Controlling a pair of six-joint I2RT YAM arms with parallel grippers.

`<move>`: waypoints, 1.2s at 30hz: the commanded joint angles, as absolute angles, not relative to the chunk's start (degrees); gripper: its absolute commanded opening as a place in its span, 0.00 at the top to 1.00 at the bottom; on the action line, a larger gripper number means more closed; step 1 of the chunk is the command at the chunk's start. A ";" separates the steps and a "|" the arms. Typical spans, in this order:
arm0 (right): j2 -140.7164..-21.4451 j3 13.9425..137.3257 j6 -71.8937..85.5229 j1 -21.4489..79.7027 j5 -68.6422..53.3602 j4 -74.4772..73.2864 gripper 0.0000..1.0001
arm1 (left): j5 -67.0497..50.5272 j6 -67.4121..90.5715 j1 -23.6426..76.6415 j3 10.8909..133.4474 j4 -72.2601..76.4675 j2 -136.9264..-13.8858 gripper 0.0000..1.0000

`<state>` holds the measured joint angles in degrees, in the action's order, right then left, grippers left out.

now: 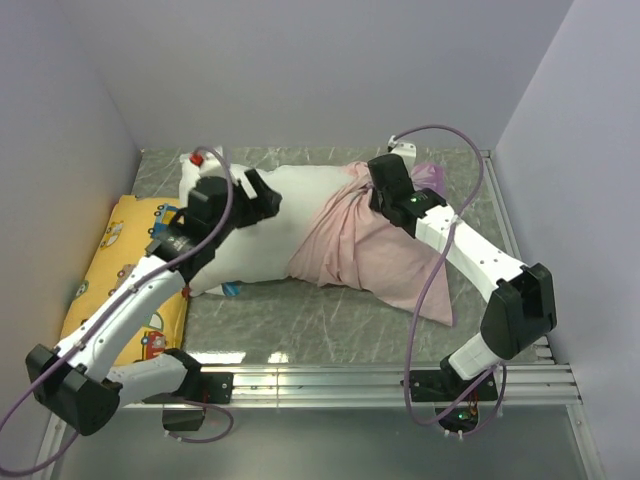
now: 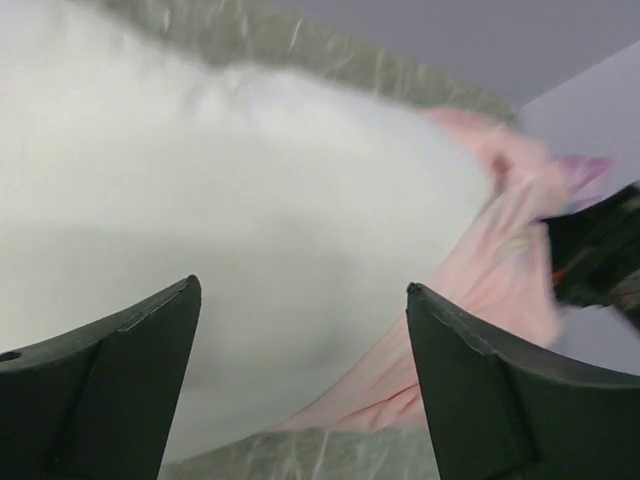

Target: Remove the pillowcase from the pillow

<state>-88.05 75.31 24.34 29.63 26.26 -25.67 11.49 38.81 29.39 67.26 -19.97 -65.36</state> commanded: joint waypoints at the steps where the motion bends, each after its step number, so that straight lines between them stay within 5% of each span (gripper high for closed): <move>1: -89.12 76.90 23.99 29.97 22.42 -30.24 0.95 | 12.40 42.44 30.93 57.85 -16.62 -68.37 0.10; 7: -88.95 77.17 23.64 29.97 21.36 -30.93 0.86 | 14.41 44.47 33.84 54.93 -11.87 -78.91 0.15; 8: -88.25 77.25 23.47 30.06 21.36 -31.11 0.77 | 15.46 44.73 33.84 55.02 -12.04 -80.06 0.47; 11: -84.91 77.08 22.77 29.97 21.62 -31.82 0.48 | 16.61 44.65 33.75 54.67 -11.16 -82.96 0.99; 14: -79.48 76.56 21.71 30.15 20.05 -31.99 0.29 | 16.44 44.65 33.84 54.58 -10.55 -83.58 1.00; 17: -73.40 74.11 22.41 31.28 18.02 -31.82 0.19 | 16.09 44.91 33.84 54.58 -10.02 -83.32 1.00; 25: -69.77 63.11 25.92 41.57 14.95 -23.82 0.13 | 16.17 44.65 33.84 57.65 -11.33 -83.85 1.00; 30: -75.49 62.05 26.37 42.63 16.08 -21.89 0.20 | 18.02 42.89 33.66 62.48 -14.84 -84.29 1.00; 33: -77.96 64.33 26.98 42.19 22.38 -25.12 0.64 | 17.58 41.75 32.35 65.73 -16.87 -84.55 1.00; 34: -77.52 64.77 27.24 41.93 24.76 -26.44 0.91 | 17.49 41.57 31.04 66.44 -17.57 -84.55 1.00; 36: -75.60 64.08 28.73 38.08 28.46 -28.38 1.00 | 16.88 40.70 28.93 68.46 -18.80 -83.68 1.00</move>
